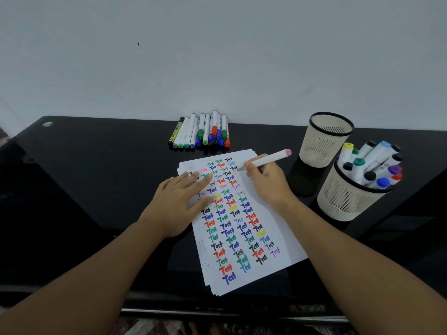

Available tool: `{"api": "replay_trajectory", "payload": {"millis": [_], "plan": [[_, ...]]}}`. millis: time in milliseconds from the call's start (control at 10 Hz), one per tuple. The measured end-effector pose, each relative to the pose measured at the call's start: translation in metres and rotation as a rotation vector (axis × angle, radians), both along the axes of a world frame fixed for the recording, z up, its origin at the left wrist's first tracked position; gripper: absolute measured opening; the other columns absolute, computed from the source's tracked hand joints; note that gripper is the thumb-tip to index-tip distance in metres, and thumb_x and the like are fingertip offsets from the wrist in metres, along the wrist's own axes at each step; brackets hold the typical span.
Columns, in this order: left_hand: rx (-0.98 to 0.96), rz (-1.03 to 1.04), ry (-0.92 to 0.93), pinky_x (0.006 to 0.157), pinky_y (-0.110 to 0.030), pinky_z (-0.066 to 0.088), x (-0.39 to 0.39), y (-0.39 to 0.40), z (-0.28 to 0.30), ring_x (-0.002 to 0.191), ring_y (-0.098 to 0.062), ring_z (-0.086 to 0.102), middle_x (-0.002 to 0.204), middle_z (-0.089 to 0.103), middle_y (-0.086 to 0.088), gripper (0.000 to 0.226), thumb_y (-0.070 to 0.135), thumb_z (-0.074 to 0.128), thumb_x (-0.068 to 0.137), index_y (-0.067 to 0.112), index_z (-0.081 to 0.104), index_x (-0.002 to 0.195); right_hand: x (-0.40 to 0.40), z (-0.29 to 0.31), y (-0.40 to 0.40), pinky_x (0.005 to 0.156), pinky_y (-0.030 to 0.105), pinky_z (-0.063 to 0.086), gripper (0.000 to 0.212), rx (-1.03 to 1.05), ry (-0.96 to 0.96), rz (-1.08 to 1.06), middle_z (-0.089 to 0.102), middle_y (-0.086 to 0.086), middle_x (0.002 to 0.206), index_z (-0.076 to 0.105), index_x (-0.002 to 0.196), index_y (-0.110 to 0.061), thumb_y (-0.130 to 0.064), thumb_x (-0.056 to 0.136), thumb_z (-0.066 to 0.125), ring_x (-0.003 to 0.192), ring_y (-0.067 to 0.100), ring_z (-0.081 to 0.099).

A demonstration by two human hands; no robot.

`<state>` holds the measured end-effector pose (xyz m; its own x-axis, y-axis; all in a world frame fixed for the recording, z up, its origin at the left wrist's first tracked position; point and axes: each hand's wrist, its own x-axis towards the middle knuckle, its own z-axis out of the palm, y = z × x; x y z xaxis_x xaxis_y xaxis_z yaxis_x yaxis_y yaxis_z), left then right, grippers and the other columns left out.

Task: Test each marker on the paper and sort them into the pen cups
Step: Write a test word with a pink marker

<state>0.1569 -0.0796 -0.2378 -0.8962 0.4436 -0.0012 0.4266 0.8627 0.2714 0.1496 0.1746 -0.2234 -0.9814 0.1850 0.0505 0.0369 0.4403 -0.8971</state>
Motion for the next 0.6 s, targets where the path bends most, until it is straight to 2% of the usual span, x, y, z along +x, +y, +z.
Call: {"api": "replay_trajectory", "payload": {"millis": [200,300,500,600], "plan": [[-0.007,-0.001,-0.002,0.125,-0.038,0.003,0.0003,0.0009,0.0009,0.155,-0.008,0.004,0.168,0.01,0.017,0.061,0.075,0.021,0.097,0.057,0.008,0.154,-0.0036,-0.0039,-0.0004,0.088,0.04,0.057,0.022,0.053,-0.045,0.009,0.068,-0.003,0.098,0.065,0.114,-0.02,-0.038,0.106,0.056,0.091,0.014,0.066],[0.004,-0.001,0.004,0.124,-0.037,0.004,0.0007,0.0007,0.0013,0.155,-0.008,0.005,0.168,0.011,0.016,0.061,0.074,0.022,0.098,0.056,0.01,0.155,-0.0047,-0.0038,-0.0009,0.089,0.043,0.058,0.022,0.062,-0.038,0.0,0.068,-0.001,0.096,0.065,0.113,-0.02,-0.038,0.106,0.056,0.09,0.016,0.066],[0.009,0.001,-0.001,0.124,-0.037,0.003,0.0011,0.0002,0.0014,0.155,-0.008,0.005,0.168,0.011,0.016,0.062,0.074,0.022,0.097,0.056,0.01,0.155,-0.0041,-0.0034,-0.0014,0.088,0.042,0.058,0.022,0.066,-0.053,0.006,0.068,-0.002,0.098,0.065,0.115,-0.021,-0.039,0.106,0.056,0.09,0.015,0.067],[0.021,-0.001,0.0,0.124,-0.037,0.004,0.0022,0.0004,0.0021,0.155,-0.008,0.005,0.168,0.011,0.016,0.062,0.074,0.023,0.097,0.056,0.012,0.155,-0.0033,-0.0031,0.0001,0.076,0.039,0.053,0.018,0.075,-0.026,0.0,0.067,0.002,0.094,0.064,0.11,-0.021,-0.037,0.106,0.055,0.079,0.013,0.06]]}}
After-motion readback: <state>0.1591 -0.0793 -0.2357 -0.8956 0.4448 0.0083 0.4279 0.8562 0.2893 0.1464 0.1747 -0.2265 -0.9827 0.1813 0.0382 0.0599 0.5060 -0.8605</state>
